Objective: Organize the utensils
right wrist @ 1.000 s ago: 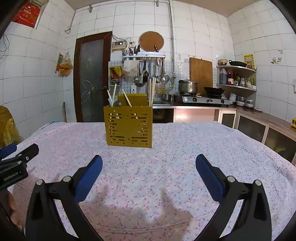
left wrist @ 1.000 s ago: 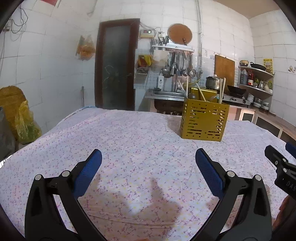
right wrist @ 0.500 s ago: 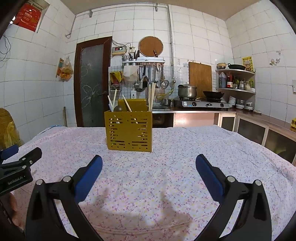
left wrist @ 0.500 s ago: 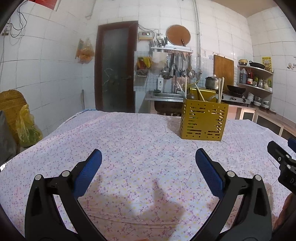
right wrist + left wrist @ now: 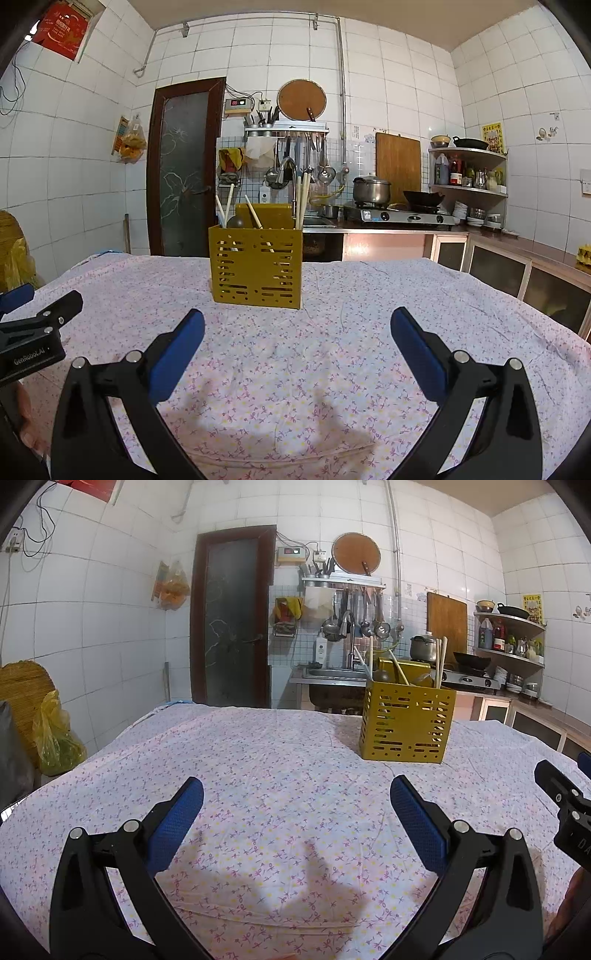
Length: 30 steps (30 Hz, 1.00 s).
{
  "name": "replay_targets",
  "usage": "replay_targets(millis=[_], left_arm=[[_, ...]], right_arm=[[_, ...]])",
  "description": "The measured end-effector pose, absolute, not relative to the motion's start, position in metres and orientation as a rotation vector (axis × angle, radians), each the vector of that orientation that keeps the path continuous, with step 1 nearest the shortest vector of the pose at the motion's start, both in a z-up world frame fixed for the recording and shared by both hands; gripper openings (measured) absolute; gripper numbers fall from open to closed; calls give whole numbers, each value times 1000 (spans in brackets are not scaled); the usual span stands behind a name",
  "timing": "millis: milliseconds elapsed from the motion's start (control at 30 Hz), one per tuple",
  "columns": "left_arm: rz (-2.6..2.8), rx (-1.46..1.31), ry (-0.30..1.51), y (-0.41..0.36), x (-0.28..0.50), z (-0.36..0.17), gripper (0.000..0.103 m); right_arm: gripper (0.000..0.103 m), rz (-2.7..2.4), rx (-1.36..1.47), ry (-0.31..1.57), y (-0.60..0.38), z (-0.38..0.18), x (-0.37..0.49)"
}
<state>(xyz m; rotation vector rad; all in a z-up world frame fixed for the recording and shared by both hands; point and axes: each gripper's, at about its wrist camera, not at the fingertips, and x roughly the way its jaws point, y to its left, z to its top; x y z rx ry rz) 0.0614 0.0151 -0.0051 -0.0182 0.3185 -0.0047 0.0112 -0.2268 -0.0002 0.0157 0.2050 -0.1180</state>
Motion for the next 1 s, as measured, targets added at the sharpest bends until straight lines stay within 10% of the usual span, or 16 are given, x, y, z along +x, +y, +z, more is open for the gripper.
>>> replay_targets(millis=[1000], left_arm=[[4, 26, 284, 12, 56, -2, 98]], right_arm=[[98, -121, 6, 204, -226, 3, 9]])
